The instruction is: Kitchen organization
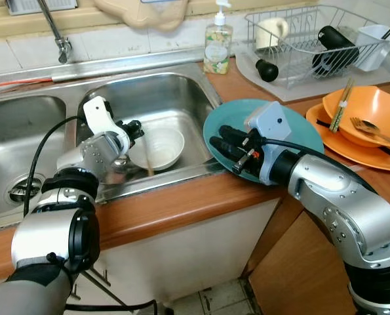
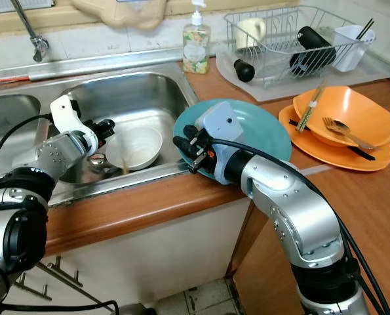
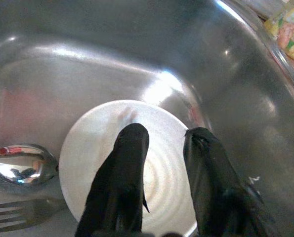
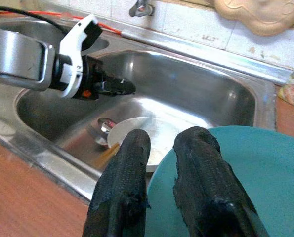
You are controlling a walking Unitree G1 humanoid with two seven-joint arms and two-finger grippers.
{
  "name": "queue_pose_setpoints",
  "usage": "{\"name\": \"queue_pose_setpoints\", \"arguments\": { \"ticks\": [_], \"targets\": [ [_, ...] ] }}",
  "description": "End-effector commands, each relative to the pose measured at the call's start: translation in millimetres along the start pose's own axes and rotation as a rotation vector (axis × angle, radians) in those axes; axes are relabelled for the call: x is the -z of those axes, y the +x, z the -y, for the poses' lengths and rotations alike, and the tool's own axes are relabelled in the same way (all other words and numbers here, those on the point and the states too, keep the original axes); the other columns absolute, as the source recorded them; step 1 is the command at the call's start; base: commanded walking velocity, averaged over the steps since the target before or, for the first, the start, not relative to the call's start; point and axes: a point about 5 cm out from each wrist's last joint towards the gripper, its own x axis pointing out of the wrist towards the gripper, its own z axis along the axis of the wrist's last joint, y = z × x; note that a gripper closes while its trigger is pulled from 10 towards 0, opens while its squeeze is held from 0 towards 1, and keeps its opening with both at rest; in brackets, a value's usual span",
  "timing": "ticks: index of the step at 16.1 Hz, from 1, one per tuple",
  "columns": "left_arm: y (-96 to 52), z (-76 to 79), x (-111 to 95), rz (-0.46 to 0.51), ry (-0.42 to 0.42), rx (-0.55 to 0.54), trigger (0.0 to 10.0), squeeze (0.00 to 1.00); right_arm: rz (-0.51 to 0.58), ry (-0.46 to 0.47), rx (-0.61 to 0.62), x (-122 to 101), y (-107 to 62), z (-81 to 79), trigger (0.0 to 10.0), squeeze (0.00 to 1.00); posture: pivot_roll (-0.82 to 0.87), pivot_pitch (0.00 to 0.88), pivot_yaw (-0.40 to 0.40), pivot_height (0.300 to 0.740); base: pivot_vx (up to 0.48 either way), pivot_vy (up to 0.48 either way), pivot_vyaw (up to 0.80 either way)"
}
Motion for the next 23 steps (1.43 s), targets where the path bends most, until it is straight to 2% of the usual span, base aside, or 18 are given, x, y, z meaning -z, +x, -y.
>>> {"name": "queue_pose_setpoints", "arguments": {
  "ticks": [1,4,5,6,7,9,11,13,15,16,17,18,20,23],
  "targets": [
    [0.0,2.7,-5.4,0.005,0.011,0.014,10.0,1.0,0.014,0.012,0.065,-3.1,-4.5,7.2,10.0,0.0,-0.11,0.0,0.074,0.74,0.0,0.0,0.0],
    [-0.1,3.2,-7.6,0.003,0.033,0.028,10.0,1.0,0.019,0.047,0.171,-4.3,-10.7,19.6,10.0,0.0,-0.11,0.0,0.065,0.74,0.0,0.0,0.0],
    [-0.5,3.9,-10.5,0.017,0.06,0.04,10.0,1.0,0.012,0.071,0.209,-3.3,-15.0,24.0,10.0,1.0,-0.11,0.0,0.064,0.74,0.0,0.0,0.0],
    [-2.1,12.1,-15.6,0.05,0.17,0.145,10.0,1.0,-0.017,0.112,0.291,0.0,-30.5,33.8,10.0,1.0,-0.13,0.0,0.073,0.74,0.0,0.0,0.0],
    [-4.0,19.6,-16.2,0.069,0.243,0.244,10.0,1.0,-0.039,0.131,0.342,2.6,-41.7,38.5,10.0,1.0,-0.13,0.0,0.074,0.74,0.0,0.0,0.0],
    [-10.5,28.2,-16.3,0.129,0.317,0.374,10.0,1.0,-0.069,0.161,0.414,6.0,-53.2,43.9,10.0,1.0,-0.15,0.0,0.074,0.74,0.0,0.0,0.0],
    [-27.8,33.8,-14.1,0.219,0.401,0.516,10.0,1.0,-0.11,0.225,0.514,10.8,-70.0,53.6,10.0,1.0,-0.14,0.0,0.067,0.74,0.0,0.0,0.0],
    [-36.2,33.3,-12.7,0.239,0.419,0.555,10.0,1.0,-0.127,0.254,0.545,12.9,-75.2,56.6,10.0,1.0,-0.14,0.0,0.063,0.74,0.0,0.0,0.0],
    [-65.5,30.4,-2.1,0.219,0.515,0.674,10.0,1.0,-0.193,0.32,0.631,20.6,-88.3,64.6,10.0,1.0,-0.13,0.0,0.055,0.74,0.0,0.0,0.0],
    [-80.5,30.1,0.8,0.21,0.491,0.728,10.0,0.16,-0.226,0.372,0.67,26.3,-92.4,66.7,10.0,1.0,-0.13,0.0,0.055,0.74,0.0,0.0,0.0],
    [-91.0,29.9,4.4,0.204,0.473,0.761,10.0,0.0,-0.254,0.424,0.686,31.4,-94.3,66.0,10.0,1.0,-0.13,0.0,0.06,0.74,0.0,0.0,0.0],
    [-99.3,30.6,10.1,0.183,0.452,0.795,10.0,0.0,-0.268,0.463,0.693,36.3,-94.2,65.0,10.0,0.0,-0.12,0.0,0.061,0.74,0.0,0.0,0.0],
    [-108.5,35.0,17.8,0.145,0.43,0.851,10.0,0.0,-0.253,0.522,0.684,39.2,-91.2,64.0,10.0,0.0,-0.11,0.0,0.057,0.74,0.0,0.0,0.0],
    [-126.2,43.2,33.8,0.048,0.388,0.935,10.0,0.0,-0.185,0.68,0.641,46.3,-77.4,64.9,10.0,0.0,-0.1,0.0,0.06,0.74,0.0,0.0,0.0]
  ]
}}
